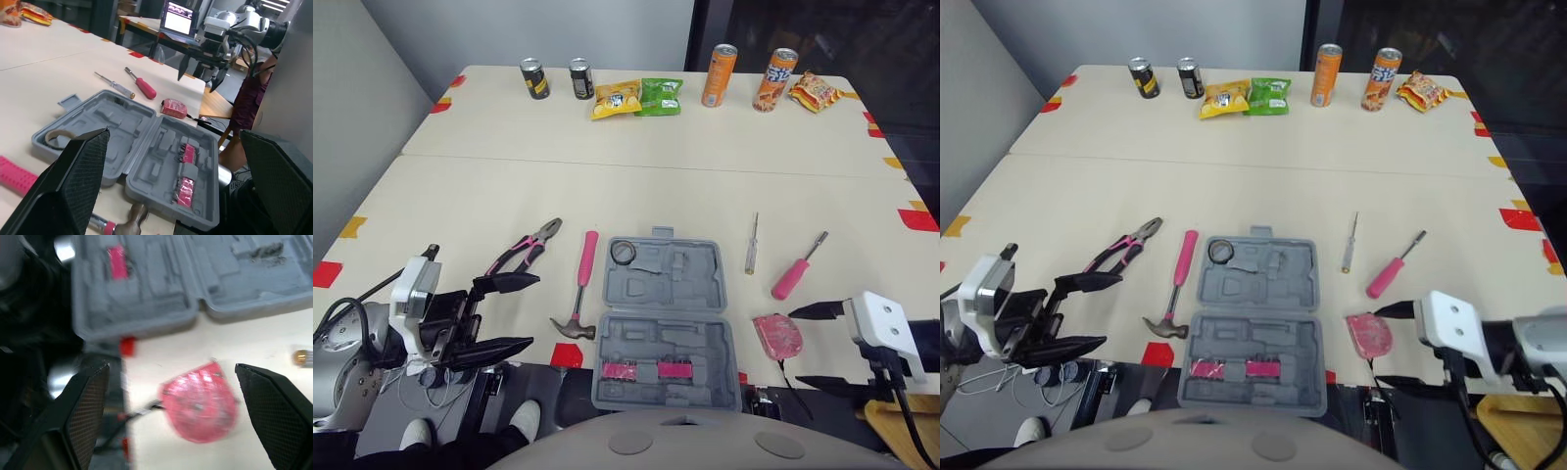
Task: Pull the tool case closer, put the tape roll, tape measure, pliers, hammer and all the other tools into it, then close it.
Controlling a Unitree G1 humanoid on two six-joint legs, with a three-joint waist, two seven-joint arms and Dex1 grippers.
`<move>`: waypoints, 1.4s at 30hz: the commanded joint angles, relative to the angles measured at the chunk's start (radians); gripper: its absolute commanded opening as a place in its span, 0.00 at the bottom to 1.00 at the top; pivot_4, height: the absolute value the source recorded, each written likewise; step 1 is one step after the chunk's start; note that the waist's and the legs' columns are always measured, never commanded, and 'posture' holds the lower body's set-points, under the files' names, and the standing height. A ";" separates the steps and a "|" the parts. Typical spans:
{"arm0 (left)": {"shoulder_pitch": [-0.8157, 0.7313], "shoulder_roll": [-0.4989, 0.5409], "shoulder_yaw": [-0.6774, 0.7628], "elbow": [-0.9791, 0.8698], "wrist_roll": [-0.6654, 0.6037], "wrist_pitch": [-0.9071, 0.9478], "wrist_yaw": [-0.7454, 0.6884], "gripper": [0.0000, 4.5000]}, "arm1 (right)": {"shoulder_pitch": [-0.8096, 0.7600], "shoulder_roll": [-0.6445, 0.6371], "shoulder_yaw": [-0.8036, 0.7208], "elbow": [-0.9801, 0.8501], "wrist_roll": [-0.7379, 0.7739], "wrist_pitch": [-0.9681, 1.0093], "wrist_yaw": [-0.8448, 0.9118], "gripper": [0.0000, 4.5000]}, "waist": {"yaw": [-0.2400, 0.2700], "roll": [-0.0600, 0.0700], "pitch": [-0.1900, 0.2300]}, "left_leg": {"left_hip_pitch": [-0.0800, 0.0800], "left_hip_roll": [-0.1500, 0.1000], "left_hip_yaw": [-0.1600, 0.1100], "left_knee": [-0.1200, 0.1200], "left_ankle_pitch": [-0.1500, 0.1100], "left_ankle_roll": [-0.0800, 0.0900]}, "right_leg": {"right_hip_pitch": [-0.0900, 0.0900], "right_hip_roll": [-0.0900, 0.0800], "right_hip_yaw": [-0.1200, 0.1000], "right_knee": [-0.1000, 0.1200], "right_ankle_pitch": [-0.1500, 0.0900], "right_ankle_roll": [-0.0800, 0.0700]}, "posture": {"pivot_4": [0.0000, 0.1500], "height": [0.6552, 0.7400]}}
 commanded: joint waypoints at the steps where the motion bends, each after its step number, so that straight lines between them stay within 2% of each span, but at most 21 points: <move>1: 0.017 0.028 0.019 0.000 -0.014 -0.036 -0.051 1.00 | -0.047 -0.008 0.078 0.098 -0.070 -0.122 0.028 0.96 | 0.004 0.000 0.000 | 0.000 0.000 0.000 0.000 0.000 0.000 | 0.000 0.000 0.000 0.000 0.000 0.000 | 1.00 1.00; 9: 0.024 0.052 -0.025 0.011 -0.020 -0.101 -0.051 1.00 | -0.191 0.000 0.244 0.193 -0.167 -0.248 0.015 0.96 | -0.006 0.000 0.000 | 0.000 0.000 0.000 0.001 0.000 0.001 | -0.001 0.000 0.000 0.003 0.000 -0.001 | 1.00 1.00; 19: 0.019 0.078 -0.070 0.027 -0.036 -0.136 -0.051 1.00 | -0.374 -0.018 0.380 0.250 -0.207 -0.274 0.041 0.96 | -0.022 0.000 0.000 | 0.000 0.001 0.000 0.003 0.001 0.002 | -0.001 0.000 0.000 0.006 0.000 -0.001 | 1.00 1.00; 29: 0.044 0.100 -0.101 0.060 -0.056 -0.197 -0.051 1.00 | -0.412 -0.067 0.424 0.270 -0.217 -0.310 0.075 0.96 | -0.024 0.000 0.000 | 0.000 0.001 0.000 0.003 0.001 0.002 | -0.001 0.000 0.000 0.007 0.000 -0.002 | 1.00 1.00; 42: 0.045 0.096 -0.103 0.045 -0.066 -0.200 -0.051 1.00 | -0.467 -0.054 0.479 0.309 -0.249 -0.301 0.064 0.96 | -0.030 0.000 0.000 | 0.000 0.001 0.000 0.005 0.001 0.002 | -0.001 0.000 0.001 0.009 0.000 -0.002 | 1.00 1.00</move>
